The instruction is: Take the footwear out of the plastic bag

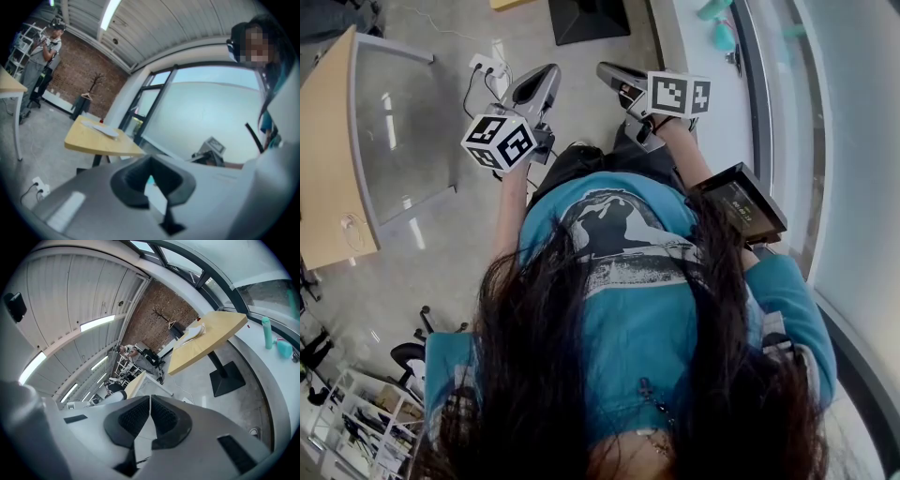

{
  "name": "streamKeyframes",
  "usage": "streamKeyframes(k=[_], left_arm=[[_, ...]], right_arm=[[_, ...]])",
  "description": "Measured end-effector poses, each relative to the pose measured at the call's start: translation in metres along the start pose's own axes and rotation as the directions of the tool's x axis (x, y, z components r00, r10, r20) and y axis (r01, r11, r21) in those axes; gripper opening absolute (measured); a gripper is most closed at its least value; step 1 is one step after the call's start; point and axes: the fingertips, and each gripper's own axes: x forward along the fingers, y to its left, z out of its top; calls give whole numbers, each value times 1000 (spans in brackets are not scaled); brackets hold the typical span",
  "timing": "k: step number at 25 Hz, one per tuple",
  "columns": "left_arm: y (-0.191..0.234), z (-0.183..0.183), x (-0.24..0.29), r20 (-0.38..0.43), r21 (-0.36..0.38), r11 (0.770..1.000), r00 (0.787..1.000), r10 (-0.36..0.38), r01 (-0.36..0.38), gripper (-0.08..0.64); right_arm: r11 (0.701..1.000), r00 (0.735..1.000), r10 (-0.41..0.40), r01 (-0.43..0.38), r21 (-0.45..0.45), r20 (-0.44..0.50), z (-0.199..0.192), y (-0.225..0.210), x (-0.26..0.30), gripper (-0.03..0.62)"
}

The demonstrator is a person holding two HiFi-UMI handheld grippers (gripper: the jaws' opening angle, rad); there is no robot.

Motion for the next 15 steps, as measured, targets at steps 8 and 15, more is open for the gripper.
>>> streamKeyframes(k=[8,15], left_arm=[[-1,-2,-5,-11,-18,1000,1000,1,-2,-9],[-3,-5,-12,-5,-32,999,1000,24,-25,-9]], right_arm=[[1000,999,-2,1,-8,-37,-6,6,4,23],[1000,998,6,-7,-13,-68,-11,9,5,23]])
